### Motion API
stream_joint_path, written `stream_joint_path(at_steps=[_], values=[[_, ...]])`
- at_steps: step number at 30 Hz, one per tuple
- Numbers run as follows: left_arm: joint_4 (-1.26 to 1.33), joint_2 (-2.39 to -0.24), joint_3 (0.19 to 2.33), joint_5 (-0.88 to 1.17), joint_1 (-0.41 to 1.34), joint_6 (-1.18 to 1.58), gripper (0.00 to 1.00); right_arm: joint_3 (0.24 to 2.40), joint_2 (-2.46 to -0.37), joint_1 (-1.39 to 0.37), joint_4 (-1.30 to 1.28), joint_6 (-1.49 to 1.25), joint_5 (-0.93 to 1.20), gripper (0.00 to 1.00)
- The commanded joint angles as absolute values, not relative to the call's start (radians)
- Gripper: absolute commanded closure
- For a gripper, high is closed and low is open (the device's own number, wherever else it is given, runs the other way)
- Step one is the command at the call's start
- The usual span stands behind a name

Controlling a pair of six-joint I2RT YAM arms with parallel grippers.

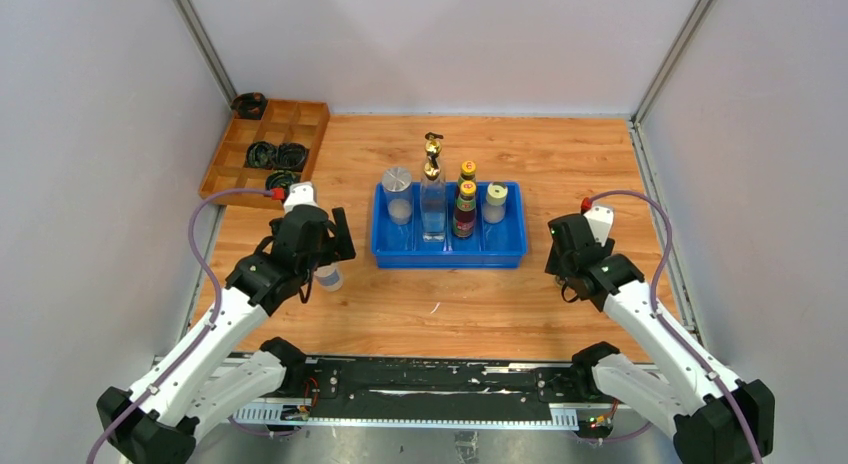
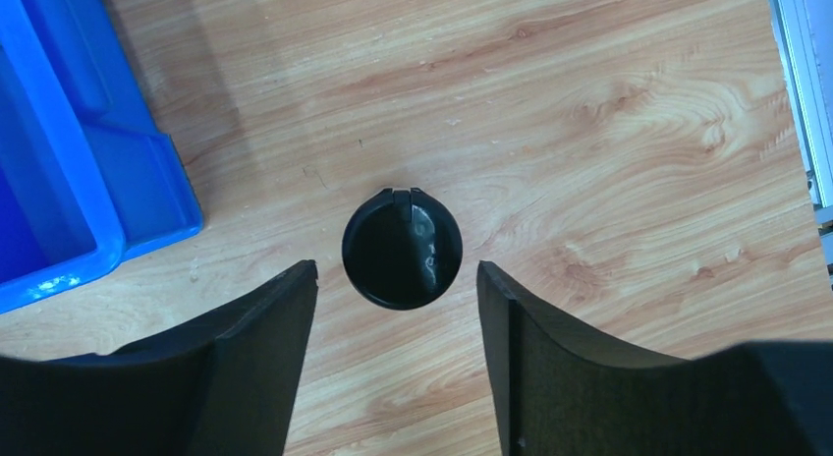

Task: Organize the condiment bottles
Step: Pick up the bottle from the center of the board.

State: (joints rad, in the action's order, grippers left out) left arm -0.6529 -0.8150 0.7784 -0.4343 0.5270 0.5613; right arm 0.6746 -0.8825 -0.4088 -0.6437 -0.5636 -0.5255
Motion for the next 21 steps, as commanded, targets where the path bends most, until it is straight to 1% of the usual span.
stream_joint_path(at_steps=[1,8,10,11,13,14,18,21], values=[[-0.652,-0.837,0.808,-0.465,0.532,0.581,0.00,0.675,-0.887,-0.386,-0.624,-0.560,-0.554,0.37],[-0.644,-0.857,0.810,-0.455,0.532,0.588,0.00,0.658,-0.889,-0.324,-0.606,-0.542,-0.535,0.39],[-0.643,-0.864,0.811,-0.457,0.532,0.584,0.00,0.642,-0.886,-0.297,-0.585,-0.531,-0.505,0.41],[-0.644,-0.866,0.813,-0.457,0.532,0.583,0.00,0.633,-0.887,-0.285,-0.574,-0.526,-0.489,0.44],[-0.643,-0.866,0.812,-0.460,0.532,0.582,0.00,0.621,-0.895,-0.261,-0.553,-0.516,-0.456,0.58],[-0.643,-0.866,0.811,-0.460,0.532,0.584,0.00,0.618,-0.900,-0.252,-0.546,-0.510,-0.443,0.62],[-0.638,-0.866,0.807,-0.454,0.532,0.583,0.00,0.623,-0.914,-0.242,-0.541,-0.492,-0.422,0.75],[-0.634,-0.866,0.808,-0.453,0.532,0.578,0.00,0.627,-0.897,-0.242,-0.542,-0.475,-0.407,0.89]])
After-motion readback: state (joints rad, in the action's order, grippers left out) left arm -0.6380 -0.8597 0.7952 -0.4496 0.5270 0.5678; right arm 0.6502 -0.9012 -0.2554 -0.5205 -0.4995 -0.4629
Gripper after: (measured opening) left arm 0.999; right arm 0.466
